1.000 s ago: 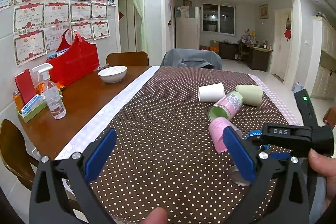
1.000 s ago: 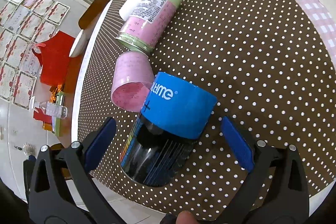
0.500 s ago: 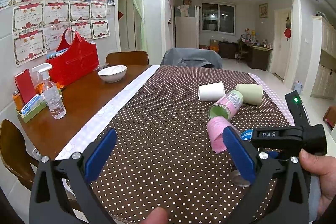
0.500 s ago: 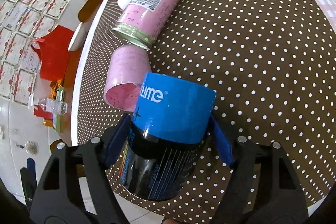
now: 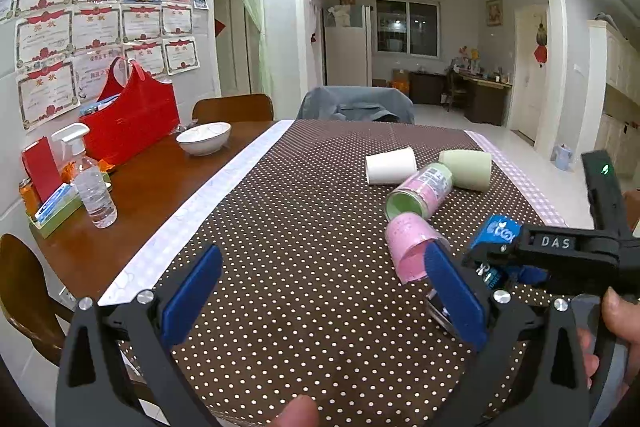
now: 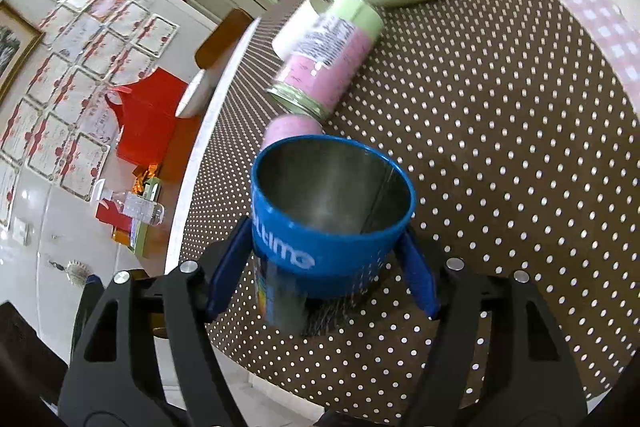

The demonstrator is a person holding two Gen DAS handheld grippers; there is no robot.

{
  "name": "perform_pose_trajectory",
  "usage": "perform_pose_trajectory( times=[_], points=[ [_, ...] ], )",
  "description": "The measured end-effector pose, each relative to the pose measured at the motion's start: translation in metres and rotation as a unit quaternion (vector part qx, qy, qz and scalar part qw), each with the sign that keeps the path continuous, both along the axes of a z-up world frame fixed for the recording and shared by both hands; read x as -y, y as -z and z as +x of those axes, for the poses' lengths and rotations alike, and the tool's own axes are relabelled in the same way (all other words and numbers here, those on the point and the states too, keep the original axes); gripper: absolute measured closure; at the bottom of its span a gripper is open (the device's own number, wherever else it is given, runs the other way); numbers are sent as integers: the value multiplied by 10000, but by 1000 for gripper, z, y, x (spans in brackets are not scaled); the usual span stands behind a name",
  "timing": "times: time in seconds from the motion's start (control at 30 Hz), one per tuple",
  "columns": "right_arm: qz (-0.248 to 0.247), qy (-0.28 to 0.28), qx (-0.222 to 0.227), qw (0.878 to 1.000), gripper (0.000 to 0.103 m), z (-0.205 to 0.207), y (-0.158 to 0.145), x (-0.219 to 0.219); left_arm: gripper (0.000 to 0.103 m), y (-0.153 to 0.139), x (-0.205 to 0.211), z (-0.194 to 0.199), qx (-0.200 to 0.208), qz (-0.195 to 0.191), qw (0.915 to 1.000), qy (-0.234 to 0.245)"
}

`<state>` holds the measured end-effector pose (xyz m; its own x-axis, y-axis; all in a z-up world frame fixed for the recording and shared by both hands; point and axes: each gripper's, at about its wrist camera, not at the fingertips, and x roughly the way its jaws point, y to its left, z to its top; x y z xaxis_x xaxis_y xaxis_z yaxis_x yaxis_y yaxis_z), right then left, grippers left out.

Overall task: Flip cup upside down
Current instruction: 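Lift the can with the right gripper, open end facing up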

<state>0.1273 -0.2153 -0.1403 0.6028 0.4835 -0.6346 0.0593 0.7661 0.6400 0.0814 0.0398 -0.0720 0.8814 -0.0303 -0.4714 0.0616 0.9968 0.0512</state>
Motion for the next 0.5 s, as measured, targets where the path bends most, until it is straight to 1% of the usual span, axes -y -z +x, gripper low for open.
perform_pose_trajectory(
  times=[0.1, 0.2, 0.23, 0.37, 0.5],
  points=[
    [-362, 74, 408, 9985, 35, -7, -17, 1, 4, 0, 3, 0, 6, 52, 10000, -22],
    [-757, 178, 729, 9943, 35, -10, -32, 1, 4, 0, 2, -1, 22, 53, 10000, -72],
    [-1020, 241, 903, 9904, 35, -12, -40, 1, 4, 0, 2, 0, 20, 47, 10000, -83],
    [-1657, 374, 1240, 9776, 35, -10, -56, -1, 4, 0, -1, 2, 10, 22, 9999, -141],
    [-2419, 483, 1466, 9580, 35, 2, -61, -6, 4, 0, -4, 4, 0, -34, 9999, -158]
  ],
)
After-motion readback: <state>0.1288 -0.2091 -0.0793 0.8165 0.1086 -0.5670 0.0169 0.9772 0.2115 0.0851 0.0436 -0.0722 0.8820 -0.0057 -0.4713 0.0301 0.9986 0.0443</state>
